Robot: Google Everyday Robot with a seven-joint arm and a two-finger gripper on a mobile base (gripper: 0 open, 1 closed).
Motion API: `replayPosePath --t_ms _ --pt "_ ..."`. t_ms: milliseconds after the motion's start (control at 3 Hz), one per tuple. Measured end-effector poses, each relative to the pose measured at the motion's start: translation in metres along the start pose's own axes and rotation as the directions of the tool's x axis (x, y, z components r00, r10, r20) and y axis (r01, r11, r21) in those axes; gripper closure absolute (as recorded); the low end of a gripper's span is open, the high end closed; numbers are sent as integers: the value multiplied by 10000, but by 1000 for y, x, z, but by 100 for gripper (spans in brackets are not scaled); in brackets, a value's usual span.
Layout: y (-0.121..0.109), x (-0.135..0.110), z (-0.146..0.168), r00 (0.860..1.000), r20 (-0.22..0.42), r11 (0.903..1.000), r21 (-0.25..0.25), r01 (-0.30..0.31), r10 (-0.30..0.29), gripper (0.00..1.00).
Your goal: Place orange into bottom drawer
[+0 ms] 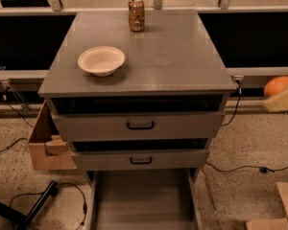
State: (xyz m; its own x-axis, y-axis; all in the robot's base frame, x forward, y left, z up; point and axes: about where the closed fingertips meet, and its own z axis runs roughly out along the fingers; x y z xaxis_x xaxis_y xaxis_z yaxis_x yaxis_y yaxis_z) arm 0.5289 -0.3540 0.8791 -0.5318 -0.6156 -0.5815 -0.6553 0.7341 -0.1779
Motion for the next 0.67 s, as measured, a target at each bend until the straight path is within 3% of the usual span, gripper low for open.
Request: replayPosePath --t_ms 333,667 --pt "39 58 37 9902 -167 9883 -619 -1397 1389 100" --pt "50 72 49 9877 -345 9849 -773 -1549 1526 100"
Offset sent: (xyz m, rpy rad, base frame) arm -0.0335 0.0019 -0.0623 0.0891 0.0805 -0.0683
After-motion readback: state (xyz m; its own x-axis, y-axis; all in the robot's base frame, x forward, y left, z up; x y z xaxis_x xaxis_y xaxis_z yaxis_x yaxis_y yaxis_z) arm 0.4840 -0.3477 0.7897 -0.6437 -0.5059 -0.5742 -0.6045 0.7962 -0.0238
